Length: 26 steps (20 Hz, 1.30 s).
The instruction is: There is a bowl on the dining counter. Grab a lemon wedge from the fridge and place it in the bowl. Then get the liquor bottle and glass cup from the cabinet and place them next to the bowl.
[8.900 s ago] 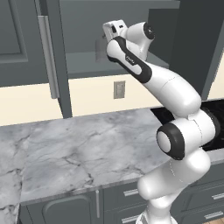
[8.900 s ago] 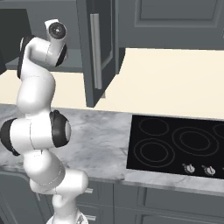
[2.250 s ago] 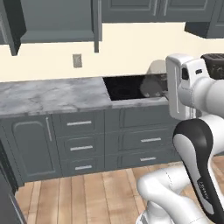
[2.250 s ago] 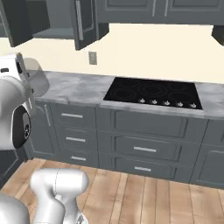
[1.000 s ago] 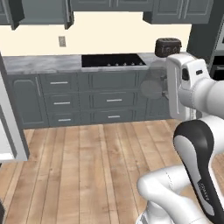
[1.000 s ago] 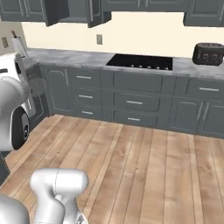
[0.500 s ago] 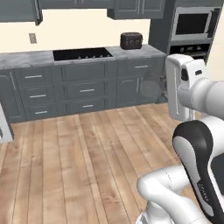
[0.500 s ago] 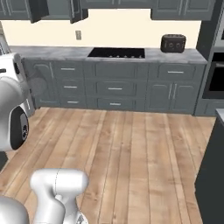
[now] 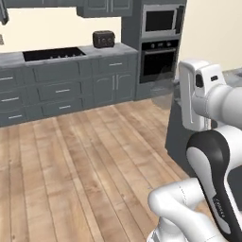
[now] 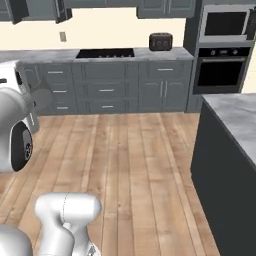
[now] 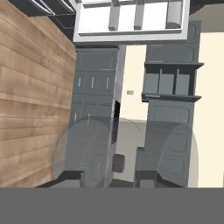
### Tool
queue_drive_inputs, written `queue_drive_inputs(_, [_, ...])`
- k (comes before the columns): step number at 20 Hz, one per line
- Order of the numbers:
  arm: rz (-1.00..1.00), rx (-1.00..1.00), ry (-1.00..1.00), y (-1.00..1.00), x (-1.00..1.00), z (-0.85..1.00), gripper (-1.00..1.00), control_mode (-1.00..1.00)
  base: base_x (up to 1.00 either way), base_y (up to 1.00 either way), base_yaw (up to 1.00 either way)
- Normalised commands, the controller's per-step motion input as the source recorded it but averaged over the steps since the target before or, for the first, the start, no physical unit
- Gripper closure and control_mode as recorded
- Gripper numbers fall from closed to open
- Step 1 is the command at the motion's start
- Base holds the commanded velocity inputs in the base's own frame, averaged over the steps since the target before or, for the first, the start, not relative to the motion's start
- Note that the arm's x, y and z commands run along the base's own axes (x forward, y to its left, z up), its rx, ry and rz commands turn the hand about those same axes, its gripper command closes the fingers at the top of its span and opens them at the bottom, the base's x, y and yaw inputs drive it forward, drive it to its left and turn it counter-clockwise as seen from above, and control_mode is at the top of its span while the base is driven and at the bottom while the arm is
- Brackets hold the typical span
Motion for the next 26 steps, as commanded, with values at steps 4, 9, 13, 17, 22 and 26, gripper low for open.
queue_drive_inputs(4, [0.00, 0.00, 0.00, 0.00, 0.00, 0.00, 1.00, 1.00, -1.00, -0.34, -0.22])
queue_drive_inputs(9, [0.00, 0.00, 0.00, 0.00, 0.00, 0.00, 1.00, 1.00, -1.00, -0.77, -0.12])
queue_drive_inputs(13, [0.00, 0.00, 0.00, 0.00, 0.00, 0.00, 1.00, 1.00, -0.52, -1.00, -0.04])
queue_drive_inputs(17, [0.00, 0.00, 0.00, 0.00, 0.00, 0.00, 1.00, 1.00, -0.11, -1.00, 0.00])
queue_drive_inputs(22, [0.00, 0.00, 0.00, 0.00, 0.00, 0.00, 1.00, 1.00, 0.00, -1.00, 0.00])
queue_drive_inputs(26, [0.00, 0.00, 0.00, 0.00, 0.00, 0.00, 1.00, 1.00, 0.00, -1.00, 0.00])
